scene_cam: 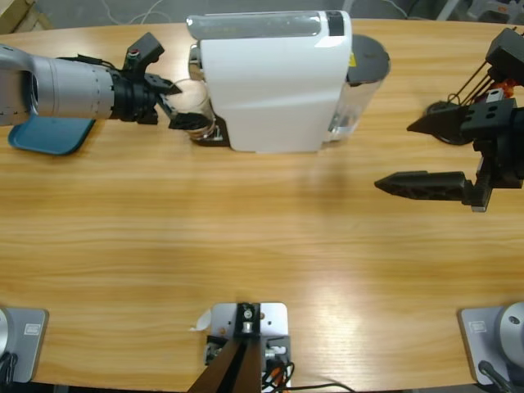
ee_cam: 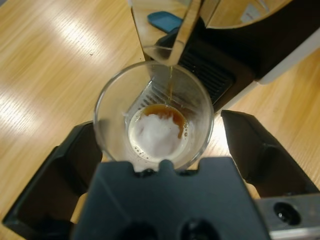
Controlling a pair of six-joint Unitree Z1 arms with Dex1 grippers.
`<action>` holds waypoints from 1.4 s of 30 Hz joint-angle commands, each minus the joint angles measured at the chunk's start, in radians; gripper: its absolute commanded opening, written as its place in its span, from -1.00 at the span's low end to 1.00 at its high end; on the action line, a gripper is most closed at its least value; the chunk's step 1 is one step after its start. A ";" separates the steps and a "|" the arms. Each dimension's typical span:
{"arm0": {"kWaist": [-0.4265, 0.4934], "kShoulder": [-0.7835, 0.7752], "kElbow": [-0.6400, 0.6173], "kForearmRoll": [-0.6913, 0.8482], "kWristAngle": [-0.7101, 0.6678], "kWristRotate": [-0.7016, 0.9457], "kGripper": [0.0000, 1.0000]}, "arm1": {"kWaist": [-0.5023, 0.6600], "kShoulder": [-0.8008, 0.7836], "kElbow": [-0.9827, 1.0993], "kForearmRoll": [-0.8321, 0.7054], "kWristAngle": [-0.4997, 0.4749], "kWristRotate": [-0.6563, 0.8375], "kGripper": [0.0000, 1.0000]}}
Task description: Pour coffee
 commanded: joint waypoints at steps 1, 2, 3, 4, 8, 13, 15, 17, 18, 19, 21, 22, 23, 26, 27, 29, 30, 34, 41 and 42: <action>0.003 0.062 0.004 -0.026 -0.038 0.006 0.42 | -0.008 0.035 0.001 0.012 0.012 -0.007 1.00; 0.003 0.064 0.007 -0.026 -0.038 0.006 0.37 | -0.008 0.035 0.000 0.012 0.012 -0.007 1.00; 0.003 0.064 0.009 -0.026 -0.041 0.006 0.28 | -0.008 0.035 0.000 0.012 0.012 -0.007 1.00; 0.003 0.064 0.010 -0.026 -0.044 0.006 0.20 | -0.008 0.035 0.000 0.012 0.012 -0.007 1.00; 0.004 0.064 0.019 -0.026 -0.042 0.006 0.06 | -0.007 0.034 -0.001 0.012 0.012 -0.007 1.00; 0.017 0.055 0.026 -0.024 -0.033 0.004 -0.06 | -0.008 0.022 0.001 0.018 0.011 -0.007 1.00; 0.027 0.041 0.029 -0.024 -0.032 0.001 -0.06 | -0.008 0.020 0.001 0.019 0.010 -0.007 1.00; 0.036 0.018 0.034 -0.023 -0.033 0.001 -0.06 | -0.008 0.021 0.000 0.019 0.010 -0.007 1.00; 0.041 0.003 0.038 -0.023 -0.033 -0.002 -0.06 | -0.008 0.021 -0.001 0.017 0.010 -0.007 1.00; 0.048 -0.014 0.042 -0.023 -0.036 -0.004 -0.06 | -0.008 0.021 -0.001 0.017 0.010 -0.007 1.00; 0.060 -0.044 0.049 -0.023 -0.046 -0.007 -0.06 | -0.008 0.021 0.001 0.017 0.011 -0.007 1.00; 0.063 -0.056 0.053 -0.021 -0.049 -0.008 -0.06 | -0.007 0.021 0.000 0.017 0.011 -0.007 1.00; 0.065 -0.066 0.057 -0.019 -0.050 -0.009 -0.06 | -0.007 0.021 0.000 0.016 0.012 -0.007 1.00; 0.071 -0.101 0.084 -0.015 -0.048 -0.011 -0.05 | -0.007 0.024 0.000 0.010 0.012 -0.007 1.00; 0.073 -0.114 0.092 -0.014 -0.047 -0.012 -0.05 | -0.007 0.025 0.001 0.009 0.012 -0.007 1.00; 0.082 -0.142 0.109 -0.011 -0.037 -0.016 -0.05 | -0.007 0.028 0.001 0.008 0.013 -0.007 1.00; 0.089 -0.154 0.118 -0.006 -0.026 -0.017 -0.05 | -0.007 0.028 0.001 0.008 0.014 -0.007 1.00; 0.150 -0.203 0.160 0.000 0.044 -0.036 -0.05 | -0.001 0.028 0.001 0.001 0.015 -0.007 1.00; 0.305 -0.232 0.186 0.002 0.172 -0.074 -0.05 | 0.016 0.041 -0.002 -0.006 0.012 -0.007 1.00; 0.332 -0.227 0.185 -0.004 0.176 -0.080 -0.04 | 0.016 0.045 -0.003 -0.009 0.012 -0.007 1.00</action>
